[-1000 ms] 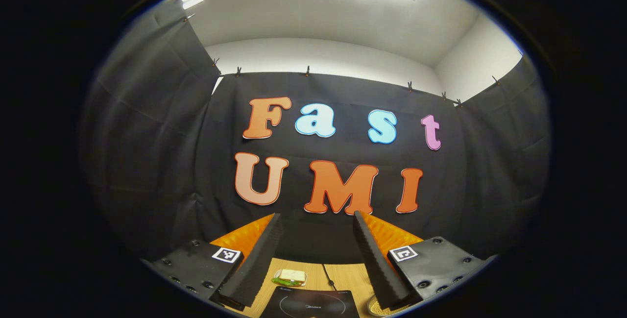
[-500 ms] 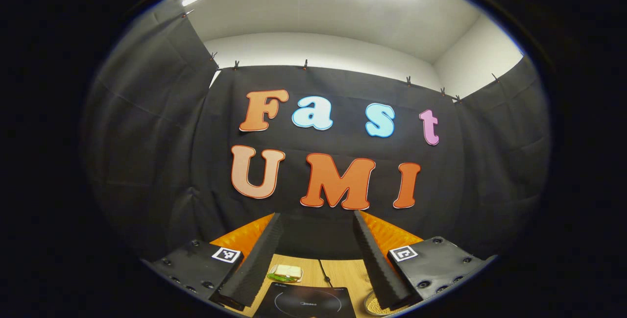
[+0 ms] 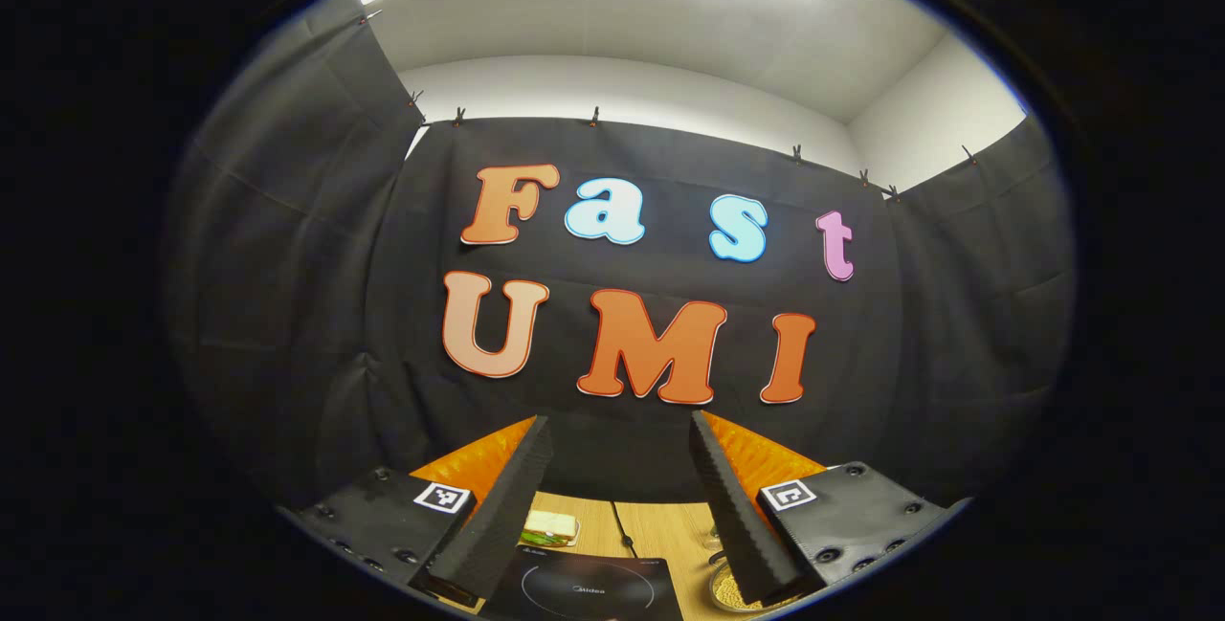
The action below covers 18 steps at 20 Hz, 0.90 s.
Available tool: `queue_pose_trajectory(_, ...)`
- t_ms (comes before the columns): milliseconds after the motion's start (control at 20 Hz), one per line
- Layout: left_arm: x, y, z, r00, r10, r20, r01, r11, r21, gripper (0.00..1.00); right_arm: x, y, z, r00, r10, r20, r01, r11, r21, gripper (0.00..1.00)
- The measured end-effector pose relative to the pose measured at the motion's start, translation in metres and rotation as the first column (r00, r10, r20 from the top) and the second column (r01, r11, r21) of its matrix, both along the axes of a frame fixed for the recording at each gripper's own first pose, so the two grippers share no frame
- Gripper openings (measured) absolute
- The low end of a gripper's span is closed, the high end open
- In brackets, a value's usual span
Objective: First push the handle of the pot to place it horizontally, then grasp the pot with both hands and set it on the induction cooktop.
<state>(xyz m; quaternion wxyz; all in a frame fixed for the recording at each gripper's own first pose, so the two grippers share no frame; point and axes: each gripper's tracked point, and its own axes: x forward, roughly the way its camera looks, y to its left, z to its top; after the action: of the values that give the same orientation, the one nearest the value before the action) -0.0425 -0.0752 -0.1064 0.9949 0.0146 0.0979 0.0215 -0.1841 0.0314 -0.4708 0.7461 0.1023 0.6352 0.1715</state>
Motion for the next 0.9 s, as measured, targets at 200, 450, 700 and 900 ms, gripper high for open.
queue_pose_trajectory(200,0.003,0.002,-0.013,1.000,0.007,-0.031,-0.006,1.000,0.013,0.95,0.017,-0.025,-0.009,0.999,-0.035,0.021,0.036,0.998,-0.054,0.00)
queue_pose_trajectory(450,0.006,-0.001,-0.025,0.998,-0.001,-0.058,0.002,1.000,0.013,0.95,0.034,-0.059,-0.016,0.995,-0.085,0.052,0.091,0.988,-0.121,0.00)
queue_pose_trajectory(700,0.005,-0.008,-0.030,0.998,-0.015,-0.066,0.018,0.999,0.036,0.93,0.052,-0.084,-0.022,0.989,-0.129,0.071,0.139,0.975,-0.170,0.00)
queue_pose_trajectory(900,0.003,-0.010,-0.032,0.998,-0.024,-0.066,0.026,0.999,0.033,0.96,0.065,-0.100,-0.028,0.984,-0.160,0.082,0.174,0.963,-0.207,0.00)
